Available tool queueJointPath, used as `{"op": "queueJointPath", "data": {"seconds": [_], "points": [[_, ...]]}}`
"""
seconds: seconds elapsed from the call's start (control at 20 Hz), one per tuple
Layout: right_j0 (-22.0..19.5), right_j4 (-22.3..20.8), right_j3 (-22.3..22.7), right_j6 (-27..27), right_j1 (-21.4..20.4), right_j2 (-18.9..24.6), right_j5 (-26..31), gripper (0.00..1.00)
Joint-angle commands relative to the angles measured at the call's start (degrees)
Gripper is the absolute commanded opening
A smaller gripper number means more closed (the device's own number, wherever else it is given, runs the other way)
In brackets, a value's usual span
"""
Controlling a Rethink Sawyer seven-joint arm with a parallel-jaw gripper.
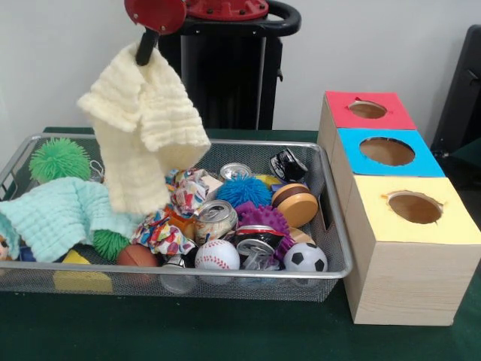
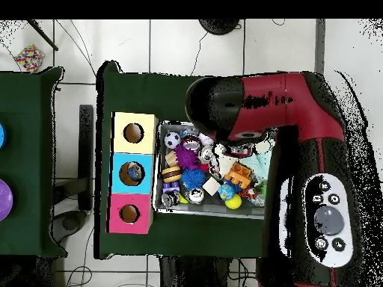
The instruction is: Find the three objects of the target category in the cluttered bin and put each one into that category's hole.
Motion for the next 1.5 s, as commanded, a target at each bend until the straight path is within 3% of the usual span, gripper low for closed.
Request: {"op": "queueJointPath", "data": {"seconds": [0.05,0.35,0.9,1.05,1.2,1.5], "points": [[-2.21,-1.87,6.19,-13.02,-0.64,2.36,6.85,0.00],[-2.75,-1.62,7.37,-14.40,-3.80,2.79,10.04,0.00],[-1.16,3.39,12.17,-8.54,-9.80,3.85,14.03,0.00],[-1.36,5.51,12.71,-6.72,-9.74,4.55,13.04,0.00],[-1.47,4.96,12.89,-6.41,-8.94,4.58,10.99,0.00],[-1.98,0.13,10.21,-8.18,-5.15,4.54,6.85,0.00]]}}
